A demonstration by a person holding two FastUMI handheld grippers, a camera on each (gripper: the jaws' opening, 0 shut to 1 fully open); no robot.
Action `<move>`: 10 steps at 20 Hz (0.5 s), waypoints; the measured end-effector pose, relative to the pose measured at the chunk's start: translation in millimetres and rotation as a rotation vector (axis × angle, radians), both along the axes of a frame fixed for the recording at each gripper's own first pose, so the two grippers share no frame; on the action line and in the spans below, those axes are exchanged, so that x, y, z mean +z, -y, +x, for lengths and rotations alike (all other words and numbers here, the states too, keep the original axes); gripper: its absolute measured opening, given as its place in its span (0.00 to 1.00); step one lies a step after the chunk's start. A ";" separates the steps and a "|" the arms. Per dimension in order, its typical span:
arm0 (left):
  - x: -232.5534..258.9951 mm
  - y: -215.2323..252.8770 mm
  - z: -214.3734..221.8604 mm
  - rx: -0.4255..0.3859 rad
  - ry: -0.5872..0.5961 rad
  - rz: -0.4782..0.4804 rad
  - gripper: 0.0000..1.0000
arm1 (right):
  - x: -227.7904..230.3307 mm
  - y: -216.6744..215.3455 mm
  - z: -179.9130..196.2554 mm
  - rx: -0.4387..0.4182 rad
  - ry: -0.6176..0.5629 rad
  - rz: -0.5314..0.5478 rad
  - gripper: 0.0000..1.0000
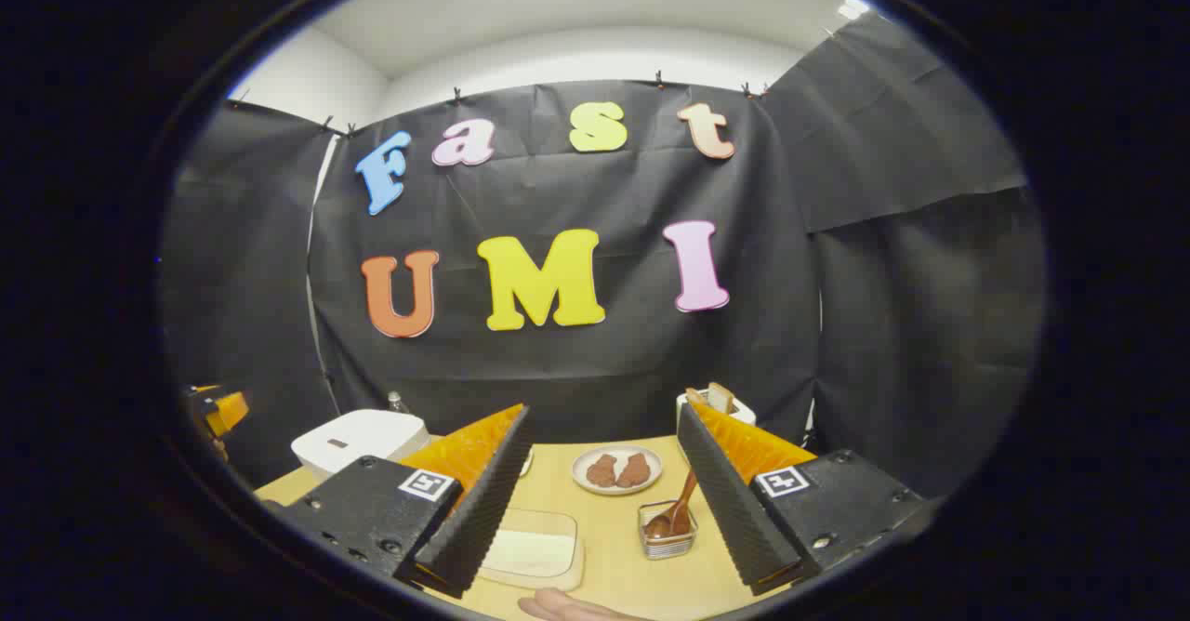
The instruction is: Close the left gripper, press the button to open the rice cooker; take a wooden spoon from the chopstick holder with the right hand, scoop a spoonful of rice and pour it into the rice cooker, then put the wooden spoon back into the chopstick holder.
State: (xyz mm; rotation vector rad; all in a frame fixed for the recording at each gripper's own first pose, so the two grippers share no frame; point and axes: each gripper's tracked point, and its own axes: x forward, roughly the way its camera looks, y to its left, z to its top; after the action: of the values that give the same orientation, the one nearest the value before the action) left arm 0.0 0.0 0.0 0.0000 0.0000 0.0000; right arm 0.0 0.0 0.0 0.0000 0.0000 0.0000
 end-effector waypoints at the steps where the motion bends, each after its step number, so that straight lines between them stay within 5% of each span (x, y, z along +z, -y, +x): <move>1: -0.2 0.0 0.7 0.000 0.001 -0.005 0.94 | 1.4 5.3 -0.4 -0.007 0.009 0.001 1.00; 10: -19.2 16.1 5.0 -0.071 -0.050 -0.019 0.94 | -9.4 30.2 6.2 -0.036 0.016 -0.005 1.00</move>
State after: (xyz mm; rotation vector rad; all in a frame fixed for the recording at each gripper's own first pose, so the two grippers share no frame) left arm 5.0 -16.1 -19.2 -0.0193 0.0501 -0.0713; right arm 6.2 -30.2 -9.4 -0.0049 -0.0157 -0.0364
